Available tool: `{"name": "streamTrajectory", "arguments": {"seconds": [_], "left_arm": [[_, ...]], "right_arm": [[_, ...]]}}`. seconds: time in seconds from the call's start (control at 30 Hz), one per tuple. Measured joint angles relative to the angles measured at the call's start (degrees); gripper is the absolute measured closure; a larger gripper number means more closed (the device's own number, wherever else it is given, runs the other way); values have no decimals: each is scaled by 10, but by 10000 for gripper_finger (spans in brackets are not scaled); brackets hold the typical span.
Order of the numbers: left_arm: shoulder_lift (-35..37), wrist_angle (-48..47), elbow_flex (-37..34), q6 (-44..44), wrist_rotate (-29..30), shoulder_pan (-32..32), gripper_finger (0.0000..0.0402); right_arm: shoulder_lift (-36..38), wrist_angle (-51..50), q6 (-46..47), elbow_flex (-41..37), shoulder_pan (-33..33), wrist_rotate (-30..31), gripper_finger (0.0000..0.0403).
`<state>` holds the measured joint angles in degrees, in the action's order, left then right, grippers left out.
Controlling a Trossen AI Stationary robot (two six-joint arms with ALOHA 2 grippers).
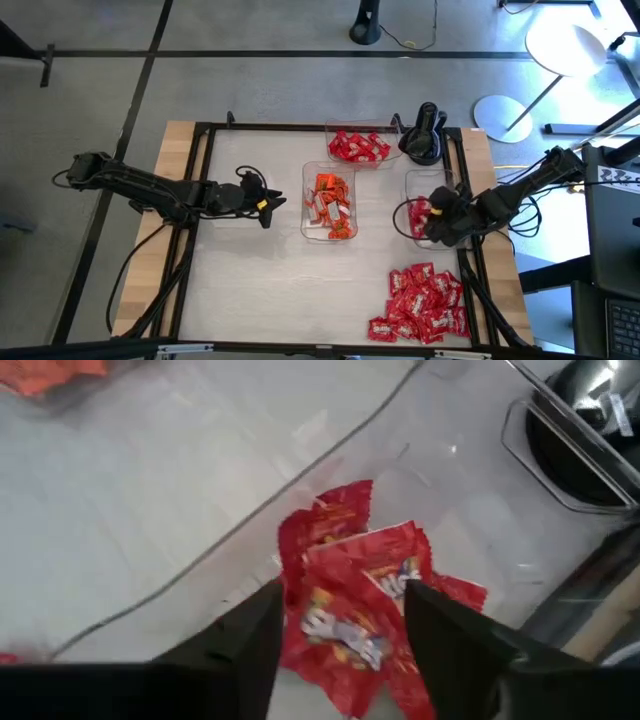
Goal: Sort candy
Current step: Put the red candy pack into the bottom right transparent bin
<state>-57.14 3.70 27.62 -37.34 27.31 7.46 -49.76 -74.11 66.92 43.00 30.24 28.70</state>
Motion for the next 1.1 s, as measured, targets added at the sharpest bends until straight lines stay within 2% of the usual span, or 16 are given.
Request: {"name": "streamTrajectory", "arguments": {"seconds": [0.17, 0.23, 0.3, 0.37, 0.47, 0.53, 0.63, 0.9, 1.1], "left_arm": [[0, 0, 0, -1, 0, 0, 274], [0, 0, 0, -2, 0, 0, 274], [0, 0, 0, -2, 0, 0, 274], [0, 0, 0, -2, 0, 0, 274], [0, 1, 0, -2, 3, 0, 274], [0, 1, 0, -2, 4, 0, 274], [0, 1, 0, -2, 5, 0, 274], [0, 0, 0, -2, 5, 0, 274], [0, 0, 0, -2, 5, 0, 274]], "right_arm": [[0, 83, -7, 0, 0, 37, 167], [0, 149, -13, 0, 0, 59, 162], [-3, 236, -59, 0, 1, 63, 160], [-13, 336, -147, 1, 1, 42, 160], [-48, 469, -273, 1, 1, -46, 160], [-83, 518, -322, 1, 2, -98, 159], [-142, 537, -352, 1, 2, -149, 159], [-289, 509, -355, 1, 2, -270, 159], [-340, 485, -356, 0, 13, -294, 159]]}}
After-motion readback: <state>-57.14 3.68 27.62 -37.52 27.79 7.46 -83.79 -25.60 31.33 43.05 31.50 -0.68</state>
